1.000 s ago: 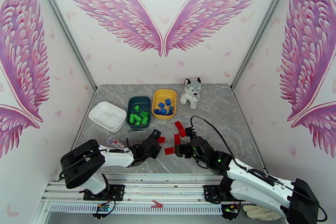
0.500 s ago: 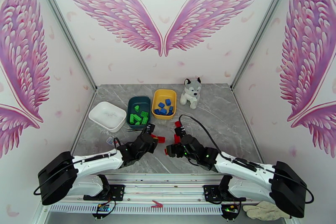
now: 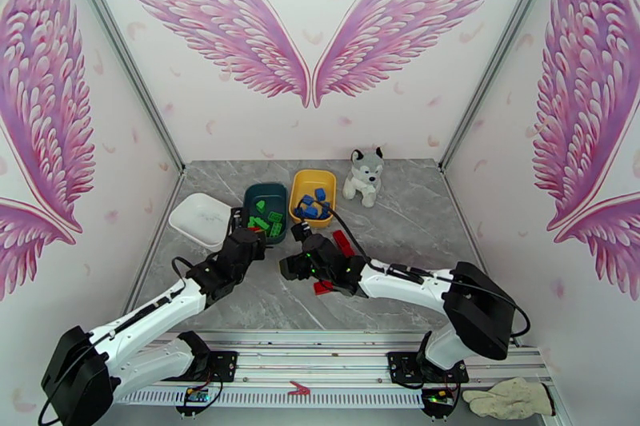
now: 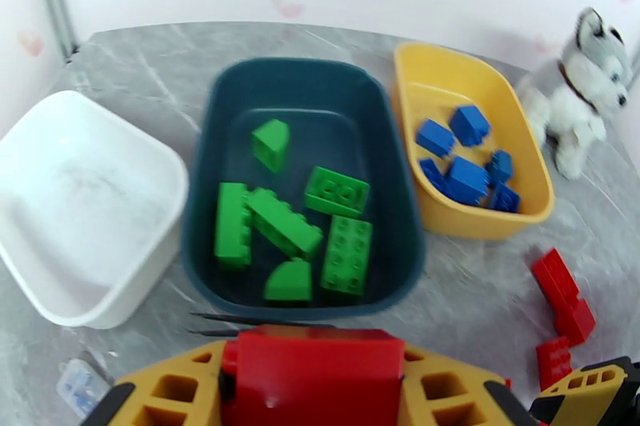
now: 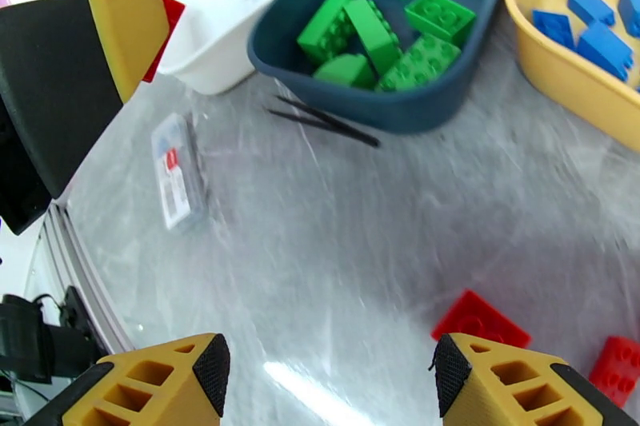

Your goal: Sort the legos into containers by color

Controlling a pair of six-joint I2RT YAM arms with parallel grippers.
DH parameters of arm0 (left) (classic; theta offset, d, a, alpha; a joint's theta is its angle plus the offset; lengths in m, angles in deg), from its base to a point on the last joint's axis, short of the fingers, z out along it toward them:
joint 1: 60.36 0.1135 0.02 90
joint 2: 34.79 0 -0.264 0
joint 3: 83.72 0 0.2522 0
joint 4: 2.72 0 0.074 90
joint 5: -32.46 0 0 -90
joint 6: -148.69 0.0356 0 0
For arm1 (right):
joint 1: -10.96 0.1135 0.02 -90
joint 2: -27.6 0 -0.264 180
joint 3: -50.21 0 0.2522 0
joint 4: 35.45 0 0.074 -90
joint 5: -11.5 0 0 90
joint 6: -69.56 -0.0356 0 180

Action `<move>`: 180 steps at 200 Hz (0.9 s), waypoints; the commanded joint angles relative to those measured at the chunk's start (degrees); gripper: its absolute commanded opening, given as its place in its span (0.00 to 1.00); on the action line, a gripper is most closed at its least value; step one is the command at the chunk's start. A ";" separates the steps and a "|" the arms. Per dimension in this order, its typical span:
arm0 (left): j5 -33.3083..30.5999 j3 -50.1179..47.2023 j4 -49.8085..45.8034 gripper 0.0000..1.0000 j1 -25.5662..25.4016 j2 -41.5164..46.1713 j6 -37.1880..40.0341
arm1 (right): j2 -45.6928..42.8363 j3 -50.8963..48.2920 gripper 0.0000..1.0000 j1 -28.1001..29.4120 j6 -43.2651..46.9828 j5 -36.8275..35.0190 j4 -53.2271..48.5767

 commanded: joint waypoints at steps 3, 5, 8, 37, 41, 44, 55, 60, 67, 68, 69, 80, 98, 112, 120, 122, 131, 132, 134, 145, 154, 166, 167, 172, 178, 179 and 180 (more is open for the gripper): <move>0.34 2.59 -4.03 0.36 4.54 1.41 -0.57 | 2.75 4.08 0.73 0.46 1.43 1.06 0.64; 0.51 2.58 -4.03 0.36 4.91 1.42 -0.58 | 3.02 4.45 0.73 0.46 1.57 0.96 0.42; 0.73 2.58 -4.08 0.36 5.62 1.39 -0.59 | 3.33 5.03 0.73 0.43 1.63 0.81 0.08; 3.06 2.99 -3.80 0.36 11.70 0.52 -0.83 | 6.56 9.32 0.73 0.46 2.53 0.96 -0.97; 3.44 3.02 -3.63 0.36 12.50 0.27 -0.99 | 6.95 9.76 0.73 0.51 2.56 0.76 -0.97; 3.61 3.10 -3.59 0.36 13.14 0.11 -1.05 | 7.24 10.10 0.73 0.47 2.56 0.66 -1.02; 4.75 3.23 -2.81 0.36 15.03 -0.80 -1.24 | 8.10 11.35 0.73 0.39 2.56 -0.08 -1.49; 5.17 3.36 -2.60 0.36 15.73 -1.34 -1.31 | 8.39 11.80 0.73 0.33 2.69 -0.33 -1.71; 5.51 3.60 -2.11 0.36 16.62 -2.20 -1.40 | 8.74 12.27 0.73 0.29 2.89 -0.59 -1.87; 5.56 3.62 -2.00 0.36 16.80 -2.31 -1.40 | 8.77 12.30 0.73 0.28 2.90 -0.62 -1.95; 5.63 3.67 -1.90 0.36 16.94 -2.45 -1.41 | 8.83 12.36 0.73 0.33 2.86 -0.68 -2.03; 6.21 3.98 -0.84 0.36 18.11 -4.21 -1.41 | 9.06 12.85 0.73 0.21 3.08 -1.14 -2.57; 7.33 5.15 1.25 0.36 19.50 -7.98 -1.08 | 9.02 12.62 0.73 -0.04 3.17 -1.35 -2.73; 7.41 6.81 1.68 0.35 20.46 -11.45 -0.65 | 8.74 12.14 0.73 -0.14 3.09 -1.43 -2.68; 7.72 7.64 1.95 0.34 21.42 -13.31 -0.51 | 8.42 11.72 0.73 -0.09 3.09 -1.49 -2.72; 7.81 7.82 1.97 0.34 21.74 -13.67 -0.52 | 8.38 11.61 0.73 -0.10 3.09 -1.50 -2.66; 8.13 8.20 2.34 0.33 23.20 -14.85 -0.82 | 7.95 10.89 0.73 -0.24 3.22 -1.69 -2.66; 8.19 8.25 2.42 0.33 23.34 -14.92 -0.85 | 7.89 10.82 0.73 -0.24 3.20 -1.70 -2.65; 8.39 8.22 2.66 0.33 23.70 -15.15 -0.92 | 7.78 10.59 0.73 -0.25 3.18 -1.71 -2.65; 8.91 8.05 3.54 0.33 25.42 -15.73 -1.36 | 7.07 9.47 0.73 -0.27 3.17 -1.95 -2.42; 8.66 8.09 3.94 0.33 26.53 -16.08 -1.63 | 6.43 8.48 0.73 -0.38 3.11 -1.97 -2.13; 7.97 8.40 3.86 0.34 27.50 -16.59 -1.84 | 5.51 7.17 0.73 -0.37 3.09 -1.93 -1.61; 7.98 8.44 3.84 0.34 27.56 -16.67 -1.84 | 5.40 7.03 0.73 -0.44 3.09 -1.91 -1.47; 8.09 8.50 4.04 0.35 27.85 -16.93 -1.81 | 5.00 6.29 0.73 -0.42 3.15 -1.84 -1.14; 8.10 8.64 4.28 0.36 28.14 -17.52 -1.68 | 4.54 5.51 0.73 -0.42 3.17 -1.89 -0.53; 8.08 8.69 4.31 0.36 28.19 -17.62 -1.68 | 4.47 5.36 0.74 -0.42 3.17 -1.89 -0.40; 8.08 8.71 4.42 0.37 28.21 -17.71 -1.63 | 4.40 5.20 0.74 -0.38 3.17 -1.89 -0.29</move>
